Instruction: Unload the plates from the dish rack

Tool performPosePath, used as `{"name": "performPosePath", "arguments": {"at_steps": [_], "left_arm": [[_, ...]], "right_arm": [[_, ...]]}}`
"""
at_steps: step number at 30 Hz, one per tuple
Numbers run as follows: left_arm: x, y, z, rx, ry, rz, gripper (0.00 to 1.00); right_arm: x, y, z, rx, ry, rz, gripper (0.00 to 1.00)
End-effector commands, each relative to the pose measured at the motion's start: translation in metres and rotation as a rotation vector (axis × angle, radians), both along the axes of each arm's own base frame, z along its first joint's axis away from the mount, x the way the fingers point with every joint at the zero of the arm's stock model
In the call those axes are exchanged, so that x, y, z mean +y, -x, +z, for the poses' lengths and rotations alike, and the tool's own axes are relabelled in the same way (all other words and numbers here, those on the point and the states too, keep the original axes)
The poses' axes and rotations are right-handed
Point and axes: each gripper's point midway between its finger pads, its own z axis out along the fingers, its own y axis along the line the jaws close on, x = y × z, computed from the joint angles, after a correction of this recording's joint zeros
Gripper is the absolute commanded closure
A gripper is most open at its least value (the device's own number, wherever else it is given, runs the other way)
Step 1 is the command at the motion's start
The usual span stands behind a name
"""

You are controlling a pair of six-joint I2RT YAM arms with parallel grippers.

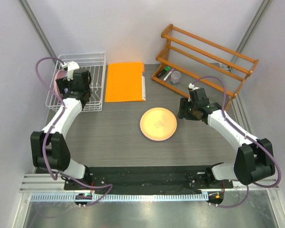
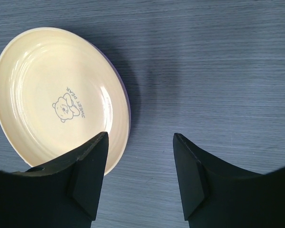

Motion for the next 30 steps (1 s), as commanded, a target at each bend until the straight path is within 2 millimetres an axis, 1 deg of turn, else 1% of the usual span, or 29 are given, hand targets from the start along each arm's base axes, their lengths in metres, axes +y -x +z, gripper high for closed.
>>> {"name": "performPosePath", "arguments": {"at_steps": [1,2,3,5,6,8,9,11,12,13,14,16,17,18,20,21,22,23,25,26,27,30], "left_arm": [[0.014,-0.029,0.013,-0.078,0.011,0.021,0.01],[0.015,-0.036,0.006,-0.066,0.010,0.019,0.00],[0.020,-0.039,0.003,-0.061,0.014,0.023,0.02],[0.024,-0.050,0.002,-0.080,0.015,0.019,0.05],[0.029,-0.054,-0.007,-0.061,0.016,0.024,0.07],[0.032,-0.059,-0.010,-0.055,0.021,0.033,0.13],[0.034,-0.060,-0.015,-0.048,0.021,0.036,0.17],[0.034,-0.064,-0.015,-0.063,0.030,0.027,0.23],[0.033,-0.064,-0.018,-0.060,0.035,0.029,0.28],[0.041,-0.062,-0.022,-0.050,0.039,0.050,0.32],[0.047,-0.060,-0.024,-0.051,0.045,0.062,0.35],[0.049,-0.061,-0.028,-0.042,0.046,0.066,0.44],[0.049,-0.060,-0.029,-0.038,0.045,0.067,0.54],[0.050,-0.060,-0.031,-0.033,0.045,0.070,0.59],[0.052,-0.059,-0.033,-0.021,0.040,0.080,0.68],[0.052,-0.058,-0.035,-0.015,0.040,0.080,0.69],[0.052,-0.057,-0.037,-0.008,0.038,0.081,0.74],[0.053,-0.057,-0.037,-0.009,0.039,0.083,0.82],[0.053,-0.056,-0.039,0.001,0.041,0.084,0.90],[0.053,-0.056,-0.037,-0.004,0.043,0.084,0.98],[0.052,-0.056,-0.037,-0.004,0.042,0.083,1.00],[0.050,-0.054,-0.030,0.003,0.046,0.074,1.00]], "right_arm": [[0.002,-0.012,0.005,-0.029,0.010,0.009,0.38],[0.002,-0.013,0.005,-0.029,0.009,0.006,0.37],[0.002,-0.013,0.002,-0.023,0.012,0.006,0.37],[0.003,-0.015,0.001,-0.023,0.010,0.014,0.37],[0.003,-0.015,-0.002,-0.016,0.013,0.012,0.37],[0.004,-0.017,-0.004,-0.015,0.011,0.013,0.38],[0.004,-0.017,-0.006,-0.011,0.013,0.015,0.37],[0.004,-0.018,-0.009,-0.002,0.017,0.016,0.37],[0.004,-0.018,-0.010,0.000,0.020,0.016,0.38],[0.005,-0.019,-0.011,0.003,0.022,0.019,0.37],[0.010,-0.017,-0.011,0.012,-0.005,0.040,0.37],[0.011,-0.017,-0.011,0.011,-0.006,0.042,0.38],[0.010,-0.016,-0.012,0.015,-0.004,0.044,0.38],[0.010,-0.016,-0.011,0.012,-0.005,0.044,0.37],[0.011,-0.016,-0.012,0.015,-0.005,0.047,0.37],[0.011,-0.016,-0.012,0.014,-0.007,0.047,0.37],[0.011,-0.016,-0.012,0.015,-0.006,0.049,0.38],[0.011,-0.015,-0.012,0.015,-0.004,0.048,0.37],[0.011,-0.015,-0.012,0.014,-0.005,0.050,0.38],[0.011,-0.015,-0.012,0.014,-0.006,0.050,0.38],[0.010,-0.014,-0.013,0.017,-0.005,0.049,0.38],[0.011,-0.014,-0.013,0.017,-0.006,0.050,0.38]]}}
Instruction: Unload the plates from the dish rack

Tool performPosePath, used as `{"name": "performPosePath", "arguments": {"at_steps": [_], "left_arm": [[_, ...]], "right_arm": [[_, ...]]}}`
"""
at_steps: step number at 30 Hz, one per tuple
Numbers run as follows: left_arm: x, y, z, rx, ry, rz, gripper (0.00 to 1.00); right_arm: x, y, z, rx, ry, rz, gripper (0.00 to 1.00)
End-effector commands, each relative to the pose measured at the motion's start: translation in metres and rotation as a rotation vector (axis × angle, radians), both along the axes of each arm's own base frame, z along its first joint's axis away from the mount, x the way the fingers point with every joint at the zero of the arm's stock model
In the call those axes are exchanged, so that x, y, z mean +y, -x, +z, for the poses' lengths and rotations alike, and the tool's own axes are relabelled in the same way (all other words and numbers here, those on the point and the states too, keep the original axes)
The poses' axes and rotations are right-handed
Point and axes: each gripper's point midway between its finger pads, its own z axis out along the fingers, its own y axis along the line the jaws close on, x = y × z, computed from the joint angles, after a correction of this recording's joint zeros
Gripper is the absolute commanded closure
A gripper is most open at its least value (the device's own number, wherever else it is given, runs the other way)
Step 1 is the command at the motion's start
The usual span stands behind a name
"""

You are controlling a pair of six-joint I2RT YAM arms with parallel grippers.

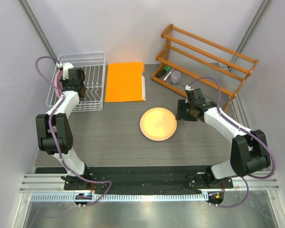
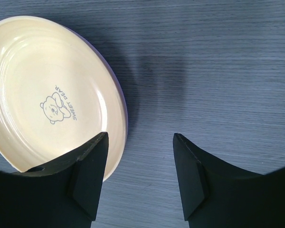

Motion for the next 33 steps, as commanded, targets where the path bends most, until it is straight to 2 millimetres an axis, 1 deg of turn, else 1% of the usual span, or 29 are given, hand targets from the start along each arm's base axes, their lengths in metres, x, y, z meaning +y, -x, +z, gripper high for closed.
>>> {"name": "performPosePath", "arguments": {"at_steps": [1,4,6,8,9,13,16,20,23,24,26,27,28,29,30,31,32,33], "left_arm": [[-0.005,-0.014,0.031,-0.113,0.044,-0.005,1.00],[-0.005,-0.010,0.046,-0.135,0.039,-0.010,1.00],[-0.006,-0.006,0.061,-0.158,0.036,-0.015,1.00],[-0.005,-0.002,0.072,-0.168,0.024,-0.019,1.00],[-0.005,0.001,0.082,-0.185,0.019,-0.018,1.00],[-0.003,0.011,0.107,-0.214,-0.011,-0.022,1.00],[-0.003,0.020,0.120,-0.224,-0.027,-0.017,1.00],[-0.003,0.031,0.131,-0.213,-0.069,0.001,1.00],[0.001,0.040,0.139,-0.209,-0.092,0.027,1.00],[-0.009,0.039,0.142,-0.211,-0.095,0.006,1.00],[-0.015,0.045,0.149,-0.222,-0.088,-0.008,1.00],[-0.020,0.045,0.151,-0.237,-0.066,-0.019,1.00],[-0.027,0.045,0.153,-0.251,-0.041,-0.044,1.00],[-0.034,0.050,0.155,-0.251,-0.010,-0.074,1.00],[-0.051,0.044,0.154,-0.292,0.082,-0.141,1.00],[-0.063,0.044,0.152,-0.302,0.139,-0.186,1.00],[-0.079,0.046,0.147,-0.296,0.202,-0.263,1.00],[-0.105,0.041,0.141,-0.296,0.296,-0.376,1.00]], "right_arm": [[0.005,-0.010,0.013,-0.052,-0.018,0.019,0.37],[0.005,-0.009,0.013,-0.052,-0.023,0.019,0.37],[0.006,-0.009,0.013,-0.051,-0.026,0.019,0.38],[0.007,-0.009,0.013,-0.052,-0.028,0.020,0.38],[0.006,-0.009,0.012,-0.053,-0.031,0.019,0.37],[0.008,-0.008,0.012,-0.053,-0.040,0.024,0.37],[0.009,-0.008,0.015,-0.058,-0.048,0.022,0.38],[0.011,-0.008,0.021,-0.075,-0.058,0.031,0.37],[0.011,-0.007,0.026,-0.090,-0.067,0.033,0.38],[0.012,-0.007,0.029,-0.097,-0.069,0.035,0.37],[0.013,-0.007,0.034,-0.108,-0.079,0.038,0.37],[0.014,-0.009,0.040,-0.124,-0.088,0.038,0.37],[0.016,-0.009,0.044,-0.133,-0.098,0.046,0.38],[0.018,-0.010,0.049,-0.142,-0.109,0.051,0.37],[0.021,-0.013,0.058,-0.163,-0.124,0.058,0.37],[0.026,-0.013,0.063,-0.166,-0.149,0.079,0.38],[0.031,-0.016,0.068,-0.182,-0.169,0.091,0.38],[0.035,-0.019,0.076,-0.200,-0.191,0.099,0.37]]}}
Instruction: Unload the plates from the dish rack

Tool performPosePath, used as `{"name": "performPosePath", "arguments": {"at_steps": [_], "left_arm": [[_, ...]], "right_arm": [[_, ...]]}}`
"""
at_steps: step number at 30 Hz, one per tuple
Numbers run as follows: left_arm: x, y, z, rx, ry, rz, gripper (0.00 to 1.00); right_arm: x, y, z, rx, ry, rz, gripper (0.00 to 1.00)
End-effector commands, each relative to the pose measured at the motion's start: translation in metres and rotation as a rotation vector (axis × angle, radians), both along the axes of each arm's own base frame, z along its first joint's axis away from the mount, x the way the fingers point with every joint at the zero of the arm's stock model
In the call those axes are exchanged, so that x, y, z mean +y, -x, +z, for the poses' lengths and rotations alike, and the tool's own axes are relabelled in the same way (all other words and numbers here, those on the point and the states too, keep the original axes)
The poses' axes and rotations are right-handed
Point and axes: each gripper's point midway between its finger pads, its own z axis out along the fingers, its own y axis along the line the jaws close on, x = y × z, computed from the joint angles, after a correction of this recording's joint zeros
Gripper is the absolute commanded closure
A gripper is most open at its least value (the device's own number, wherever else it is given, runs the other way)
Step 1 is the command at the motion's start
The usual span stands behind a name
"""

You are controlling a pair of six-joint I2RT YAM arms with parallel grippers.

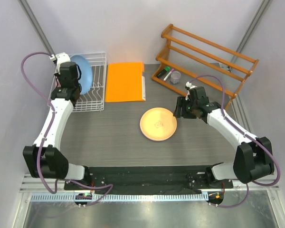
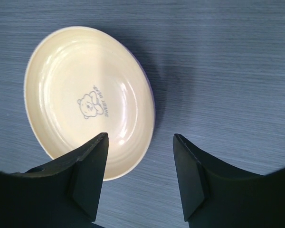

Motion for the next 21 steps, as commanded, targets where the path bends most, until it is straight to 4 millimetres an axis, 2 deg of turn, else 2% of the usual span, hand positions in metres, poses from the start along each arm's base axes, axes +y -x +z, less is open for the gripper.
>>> {"name": "performPosePath", "arguments": {"at_steps": [1,2,3,5,6,12,16,21], "left_arm": [[-0.081,-0.003,0.024,-0.145,0.341,-0.335,1.00],[-0.094,-0.002,0.021,-0.146,0.393,-0.384,1.00],[-0.116,0.001,0.012,-0.127,0.465,-0.467,1.00],[-0.138,0.002,0.007,-0.138,0.556,-0.530,1.00],[-0.158,0.006,-0.003,-0.106,0.607,-0.603,1.00],[-0.216,0.022,-0.027,-0.026,0.704,-0.742,1.00],[-0.243,0.033,-0.047,0.031,0.742,-0.790,1.00],[-0.273,0.047,-0.059,0.080,0.788,-0.851,1.00]], "right_arm": [[0.027,-0.020,0.054,-0.140,-0.140,0.068,0.37],[0.038,-0.021,0.062,-0.159,-0.186,0.105,0.37],[0.043,-0.023,0.069,-0.169,-0.222,0.110,0.37],[0.060,-0.026,0.083,-0.204,-0.310,0.152,0.37],[0.064,-0.028,0.087,-0.216,-0.331,0.159,0.37],[0.095,-0.034,0.113,-0.260,-0.473,0.232,0.37],[0.107,-0.038,0.114,-0.268,-0.482,0.257,0.37],[0.114,-0.042,0.101,-0.241,-0.486,0.265,0.37]]}}
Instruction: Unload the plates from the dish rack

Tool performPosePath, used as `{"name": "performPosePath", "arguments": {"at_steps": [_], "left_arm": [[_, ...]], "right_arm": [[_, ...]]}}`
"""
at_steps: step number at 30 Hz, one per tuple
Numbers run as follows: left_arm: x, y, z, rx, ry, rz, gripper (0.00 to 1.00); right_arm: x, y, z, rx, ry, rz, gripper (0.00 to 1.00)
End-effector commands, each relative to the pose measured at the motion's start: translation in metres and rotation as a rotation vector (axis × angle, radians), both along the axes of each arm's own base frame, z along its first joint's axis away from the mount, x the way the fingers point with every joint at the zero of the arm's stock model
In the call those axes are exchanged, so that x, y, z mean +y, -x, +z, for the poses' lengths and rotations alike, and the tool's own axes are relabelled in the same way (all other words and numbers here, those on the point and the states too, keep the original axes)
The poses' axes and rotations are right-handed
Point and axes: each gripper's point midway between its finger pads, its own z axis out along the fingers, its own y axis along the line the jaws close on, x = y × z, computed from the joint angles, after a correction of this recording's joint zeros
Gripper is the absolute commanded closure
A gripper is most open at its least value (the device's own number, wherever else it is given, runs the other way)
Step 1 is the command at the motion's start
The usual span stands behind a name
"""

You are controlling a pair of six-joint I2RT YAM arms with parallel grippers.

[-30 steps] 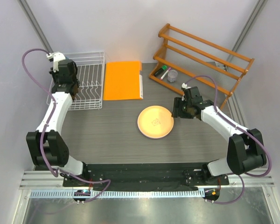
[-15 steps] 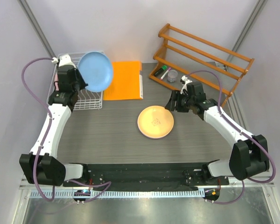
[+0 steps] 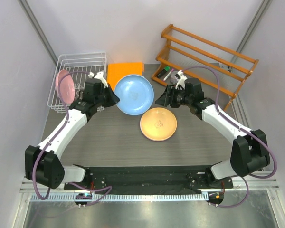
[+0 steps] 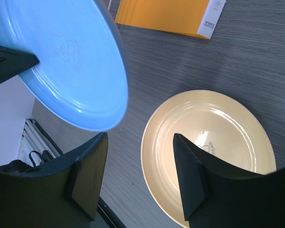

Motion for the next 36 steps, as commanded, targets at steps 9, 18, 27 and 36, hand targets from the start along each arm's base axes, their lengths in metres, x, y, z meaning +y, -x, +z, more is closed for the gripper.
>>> {"name": "performPosePath", "arguments": {"at_steps": [9,18,27,36], "left_arm": [[-0.060,0.022,0.002,-0.003,0.107,-0.162,1.00],[-0.066,0.025,0.001,-0.005,0.103,-0.180,0.98],[-0.013,0.002,-0.004,-0.039,-0.184,-0.003,0.01],[0.095,-0.003,0.049,-0.213,-0.557,0.425,0.01]], "right_arm": [[0.018,-0.015,-0.005,-0.012,-0.021,0.025,0.41],[0.015,-0.010,-0.026,0.033,0.031,0.026,0.99],[-0.038,0.000,-0.045,0.088,0.260,-0.137,0.99],[-0.070,0.034,-0.067,0.214,0.349,-0.172,0.99]]}}
